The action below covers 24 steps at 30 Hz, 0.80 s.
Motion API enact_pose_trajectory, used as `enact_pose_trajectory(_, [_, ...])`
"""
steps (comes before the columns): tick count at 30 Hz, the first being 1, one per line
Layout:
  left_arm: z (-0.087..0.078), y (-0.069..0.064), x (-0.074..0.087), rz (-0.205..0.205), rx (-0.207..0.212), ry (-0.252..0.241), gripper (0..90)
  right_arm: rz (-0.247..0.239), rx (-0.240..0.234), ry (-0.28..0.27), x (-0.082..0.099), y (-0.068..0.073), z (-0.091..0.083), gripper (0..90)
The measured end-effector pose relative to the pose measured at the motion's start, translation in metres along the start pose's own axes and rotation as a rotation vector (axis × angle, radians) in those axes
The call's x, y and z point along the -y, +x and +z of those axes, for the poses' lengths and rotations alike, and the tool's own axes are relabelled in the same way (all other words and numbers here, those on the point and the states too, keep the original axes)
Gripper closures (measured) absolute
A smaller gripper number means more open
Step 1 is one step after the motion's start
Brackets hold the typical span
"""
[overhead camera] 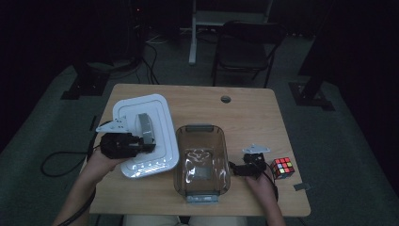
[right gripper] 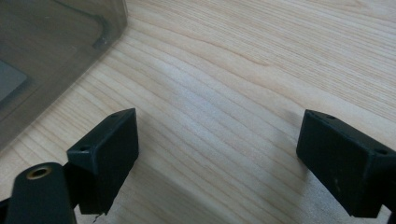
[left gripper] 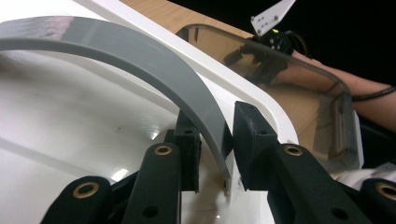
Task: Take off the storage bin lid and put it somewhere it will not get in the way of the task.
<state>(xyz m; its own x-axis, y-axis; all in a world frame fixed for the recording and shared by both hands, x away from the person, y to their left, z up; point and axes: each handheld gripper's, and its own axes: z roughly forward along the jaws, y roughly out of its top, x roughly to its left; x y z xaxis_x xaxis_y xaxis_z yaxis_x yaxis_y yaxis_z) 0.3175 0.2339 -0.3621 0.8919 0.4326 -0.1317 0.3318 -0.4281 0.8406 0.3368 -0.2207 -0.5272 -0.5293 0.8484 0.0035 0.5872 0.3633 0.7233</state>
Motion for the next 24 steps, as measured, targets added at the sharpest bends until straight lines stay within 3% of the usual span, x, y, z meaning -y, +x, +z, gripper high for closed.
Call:
enact_pose_trajectory(4, [-0.003,0.009,0.014,-0.001,0.005,0.007,72.9,-0.001,0.0,0.0,0.0,0.0,0.0,12.7])
enact_pose_trajectory(9, [0.004,0.018,0.031,-0.006,0.019,0.016,72.9,0.0,0.0,0.0,0.0,0.0,0.0,12.7])
enact_pose_trajectory(17, [0.031,0.027,0.053,-0.032,0.058,0.042,73.1,0.0,0.0,0.0,0.0,0.0,0.0,12.7])
enact_pose_trajectory(24, [0.054,0.039,0.071,-0.068,0.126,0.033,73.2,0.0,0.0,0.0,0.0,0.0,0.0,12.7])
